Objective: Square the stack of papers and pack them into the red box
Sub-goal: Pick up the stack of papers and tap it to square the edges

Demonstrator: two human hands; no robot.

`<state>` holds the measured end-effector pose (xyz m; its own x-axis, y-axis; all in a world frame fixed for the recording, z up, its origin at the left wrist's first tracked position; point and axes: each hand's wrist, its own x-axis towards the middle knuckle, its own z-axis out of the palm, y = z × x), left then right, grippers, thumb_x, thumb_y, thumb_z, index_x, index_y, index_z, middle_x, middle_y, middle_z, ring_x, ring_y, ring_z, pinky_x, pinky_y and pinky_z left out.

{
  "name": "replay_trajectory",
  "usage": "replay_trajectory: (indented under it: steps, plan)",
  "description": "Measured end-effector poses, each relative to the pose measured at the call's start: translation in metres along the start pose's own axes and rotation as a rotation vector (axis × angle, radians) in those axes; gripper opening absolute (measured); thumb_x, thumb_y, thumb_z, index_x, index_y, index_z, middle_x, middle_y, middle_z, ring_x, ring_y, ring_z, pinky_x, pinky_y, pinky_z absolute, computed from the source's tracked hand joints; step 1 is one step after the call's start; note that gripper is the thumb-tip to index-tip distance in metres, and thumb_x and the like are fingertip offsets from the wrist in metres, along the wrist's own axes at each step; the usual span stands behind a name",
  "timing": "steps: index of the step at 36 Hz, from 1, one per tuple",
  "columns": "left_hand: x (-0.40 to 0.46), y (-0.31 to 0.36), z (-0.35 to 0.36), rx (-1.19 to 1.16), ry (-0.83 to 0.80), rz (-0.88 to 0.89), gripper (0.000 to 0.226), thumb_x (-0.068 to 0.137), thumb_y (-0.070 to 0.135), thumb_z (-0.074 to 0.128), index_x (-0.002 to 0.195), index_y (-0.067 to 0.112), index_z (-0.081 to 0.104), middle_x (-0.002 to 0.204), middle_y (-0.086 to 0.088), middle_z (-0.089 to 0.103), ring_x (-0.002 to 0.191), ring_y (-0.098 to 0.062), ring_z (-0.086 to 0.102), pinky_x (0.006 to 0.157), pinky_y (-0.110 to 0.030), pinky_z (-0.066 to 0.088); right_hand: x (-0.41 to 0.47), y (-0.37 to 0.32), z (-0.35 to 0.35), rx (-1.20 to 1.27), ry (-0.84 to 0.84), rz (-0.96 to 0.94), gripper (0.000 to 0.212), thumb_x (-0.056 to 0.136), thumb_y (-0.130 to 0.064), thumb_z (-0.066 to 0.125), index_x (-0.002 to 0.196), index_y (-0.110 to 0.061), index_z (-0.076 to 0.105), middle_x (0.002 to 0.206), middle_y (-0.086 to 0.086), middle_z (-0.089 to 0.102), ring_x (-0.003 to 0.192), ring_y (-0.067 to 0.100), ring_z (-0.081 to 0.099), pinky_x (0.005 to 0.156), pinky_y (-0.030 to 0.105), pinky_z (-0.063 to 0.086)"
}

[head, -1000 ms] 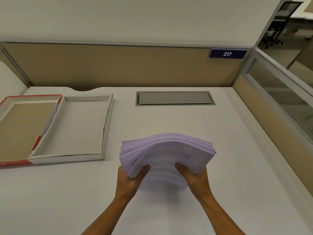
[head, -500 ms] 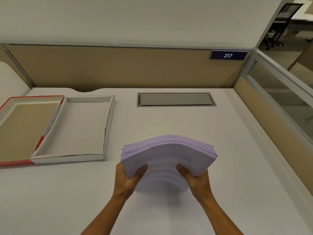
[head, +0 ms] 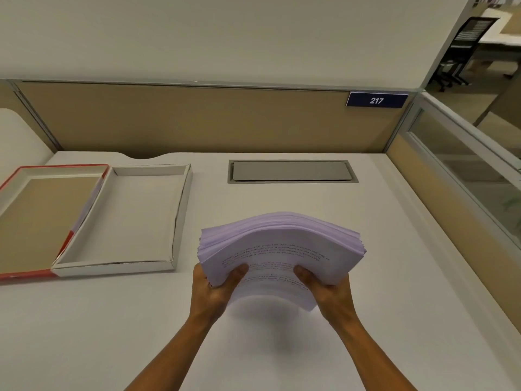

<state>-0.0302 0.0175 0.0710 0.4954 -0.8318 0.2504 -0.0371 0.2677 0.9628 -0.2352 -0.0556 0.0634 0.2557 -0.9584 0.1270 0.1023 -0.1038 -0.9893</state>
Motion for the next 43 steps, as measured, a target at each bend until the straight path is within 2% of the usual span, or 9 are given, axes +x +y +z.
replay_trajectory:
  steps: [5,9,11,13,17,26,31,37,43]
  plan:
    - [0.0,-0.009,0.002,0.017,-0.005,-0.03,0.048,0.065,0.061,0.078,0.111,0.059,0.064,0.098,0.025,0.072,0.096,-0.004,0.07,0.066,-0.021,0.061,0.001,0.009,0.001,-0.015,-0.006,0.011,0.05,0.074,-0.022,0.081,0.112,-0.055,0.07,0.104,-0.012,0.076,0.106,0.016,0.071,0.073,0.029,0.063]
    - [-0.009,-0.029,0.004,0.041,0.001,-0.127,0.062,0.062,0.064,0.08,0.114,0.034,0.063,0.097,0.012,0.074,0.099,-0.016,0.07,0.072,-0.038,0.064,-0.003,0.019,0.0,-0.012,0.01,0.052,0.048,0.074,-0.029,0.083,0.113,-0.055,0.069,0.105,-0.013,0.076,0.107,0.015,0.071,0.073,0.03,0.063]
    - [-0.01,-0.035,0.004,0.07,0.011,-0.136,0.053,0.068,0.047,0.082,0.114,0.033,0.06,0.097,0.017,0.074,0.099,-0.014,0.069,0.073,-0.037,0.064,-0.003,0.019,0.0,-0.007,0.016,0.066,0.047,0.072,-0.037,0.083,0.113,-0.054,0.069,0.106,-0.013,0.076,0.107,0.015,0.071,0.073,0.029,0.063]
    - [-0.01,-0.038,0.003,0.096,0.014,-0.139,0.049,0.068,0.047,0.082,0.112,0.036,0.061,0.097,0.021,0.073,0.097,-0.011,0.07,0.07,-0.03,0.064,-0.002,0.02,0.001,-0.01,0.02,0.071,0.047,0.071,-0.037,0.084,0.113,-0.054,0.069,0.105,-0.013,0.076,0.106,0.014,0.071,0.072,0.029,0.063]
    - [-0.008,-0.041,0.002,0.145,0.017,-0.129,0.042,0.073,0.02,0.075,0.108,0.042,0.064,0.095,0.024,0.073,0.094,-0.008,0.07,0.068,-0.025,0.062,-0.002,0.02,0.001,-0.031,0.028,0.047,0.052,0.076,-0.021,0.08,0.11,-0.058,0.069,0.102,-0.015,0.076,0.103,0.012,0.071,0.07,0.026,0.062]
    - [0.004,-0.034,-0.001,0.103,-0.018,-0.105,0.045,0.073,0.018,0.075,0.113,0.033,0.062,0.096,0.019,0.074,0.097,-0.014,0.07,0.069,-0.027,0.063,0.002,0.01,0.001,0.005,0.028,0.013,0.045,0.075,-0.03,0.081,0.107,-0.059,0.069,0.101,-0.019,0.075,0.101,0.008,0.072,0.068,0.023,0.061]
    - [-0.005,-0.043,-0.002,0.098,-0.036,-0.187,0.06,0.062,0.058,0.082,0.112,0.035,0.06,0.093,0.019,0.074,0.095,-0.011,0.07,0.073,-0.03,0.063,-0.002,0.024,0.002,-0.004,0.017,0.064,0.048,0.077,-0.021,0.078,0.107,-0.058,0.07,0.101,-0.016,0.077,0.1,0.01,0.072,0.068,0.024,0.062]
    - [0.001,-0.05,-0.006,0.115,-0.056,-0.226,0.077,0.048,0.078,0.076,0.11,0.036,0.06,0.1,0.01,0.071,0.092,-0.012,0.071,0.073,-0.028,0.062,0.002,0.025,0.0,-0.018,0.001,0.081,0.045,0.075,-0.032,0.081,0.109,-0.058,0.069,0.103,-0.018,0.075,0.103,0.009,0.071,0.07,0.025,0.062]
    - [0.005,-0.053,-0.012,0.165,-0.084,-0.27,0.047,0.064,0.032,0.08,0.107,0.038,0.061,0.099,0.012,0.07,0.083,-0.018,0.071,0.067,-0.018,0.06,0.005,0.029,-0.005,-0.052,-0.032,0.106,0.047,0.077,-0.025,0.079,0.108,-0.059,0.068,0.103,-0.018,0.075,0.103,0.009,0.07,0.072,0.026,0.062]
